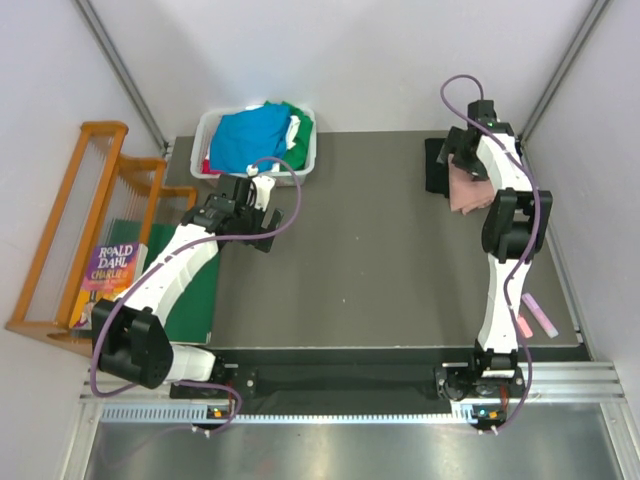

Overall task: Fold and stack the t-shirts
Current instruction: Neatly place the folded tshirt to the corner

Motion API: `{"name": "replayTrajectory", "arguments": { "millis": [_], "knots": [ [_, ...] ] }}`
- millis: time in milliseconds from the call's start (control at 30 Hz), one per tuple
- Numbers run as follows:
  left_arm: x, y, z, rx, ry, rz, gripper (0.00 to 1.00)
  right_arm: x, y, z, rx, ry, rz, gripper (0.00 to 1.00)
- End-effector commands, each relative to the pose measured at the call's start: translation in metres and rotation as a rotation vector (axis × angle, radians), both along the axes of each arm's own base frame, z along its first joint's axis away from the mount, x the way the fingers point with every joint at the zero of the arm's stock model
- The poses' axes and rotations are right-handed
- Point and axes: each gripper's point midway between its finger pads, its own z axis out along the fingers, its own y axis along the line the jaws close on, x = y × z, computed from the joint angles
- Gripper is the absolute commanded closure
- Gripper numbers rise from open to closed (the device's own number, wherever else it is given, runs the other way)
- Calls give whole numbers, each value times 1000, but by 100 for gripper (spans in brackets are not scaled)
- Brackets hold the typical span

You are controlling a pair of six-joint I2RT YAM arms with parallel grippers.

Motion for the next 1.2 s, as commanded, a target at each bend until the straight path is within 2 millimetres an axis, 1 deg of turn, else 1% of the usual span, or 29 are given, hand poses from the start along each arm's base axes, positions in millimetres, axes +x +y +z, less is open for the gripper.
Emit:
{"name": "replayTrajectory", "arguments": {
  "millis": [0, 67, 100, 167, 200, 233, 267, 300, 333, 367, 400, 467, 567, 600, 667, 700, 767, 800, 867, 900, 1000, 1067, 1133, 1167],
  "knots": [
    [6, -3, 7, -19, -31, -12, 2, -4, -30, 26, -195, -21, -73, 0],
    [5, -3, 8, -21, -30, -11, 2, -5, -33, 24, -213, -15, -79, 0],
    [3, -3, 8, -21, -29, -11, 2, -5, -34, 23, -215, -12, -78, 2],
    [3, -1, 8, -13, -36, -13, 1, -5, -34, 15, -217, 4, -75, 13],
    [1, 0, 8, -11, -36, -14, 1, -5, -34, 12, -217, 11, -74, 29],
    [1, 0, 9, -8, -40, -15, 1, -5, -34, 8, -219, 18, -73, 35],
    [0, 0, 8, -6, -39, -23, 1, -5, -33, 7, -216, 19, -72, 40],
    [-2, 1, 8, -5, -39, -24, 1, -5, -33, 4, -212, 25, -69, 39],
    [-2, 1, 7, -4, -40, -27, 1, -5, -32, 3, -210, 26, -64, 35],
    [-3, 1, 7, -4, -40, -30, 1, -3, -31, 3, -205, 21, -67, 30],
    [-4, 1, 6, -3, -35, -32, 1, -3, -30, 4, -202, 19, -65, 21],
    [-4, 1, 6, -2, -32, -34, 1, 0, -30, 6, -196, 12, -64, 13],
    [-4, 1, 4, -2, -27, -33, 1, 6, -26, 8, -175, -3, -52, 12],
    [-6, -4, 3, -22, -20, -52, 1, 10, -25, 8, -173, -11, -51, 15],
    [-6, -5, 2, -26, -14, -53, 2, 13, -21, 7, -159, -9, -42, 19],
    [-7, -5, 1, -25, -10, -53, 2, 16, -20, 6, -147, -12, -40, 27],
    [-9, -5, 0, -27, -8, -55, 2, 20, -17, 3, -128, -19, -36, 38],
    [-9, -5, -1, -28, -2, -57, 2, 21, -15, 1, -117, -20, -33, 53],
    [-11, -5, -4, -26, 5, -54, 2, 22, -14, 0, -108, -26, -38, 69],
    [-11, -4, -4, -25, 5, -53, 2, 23, -12, -3, -103, -21, -34, 81],
    [-12, -4, -5, -23, 6, -52, 2, 23, -13, -6, -97, -19, -39, 100],
    [-12, -3, -5, -22, 5, -54, 2, 26, -11, -4, -72, -33, -40, 100],
    [-12, -4, -6, -22, 9, -55, 2, 33, -9, 9, -4, -84, -58, 100],
    [-13, -4, -7, -26, 11, -54, 2, 37, -13, 16, 29, -111, -70, 100]
  ]
}}
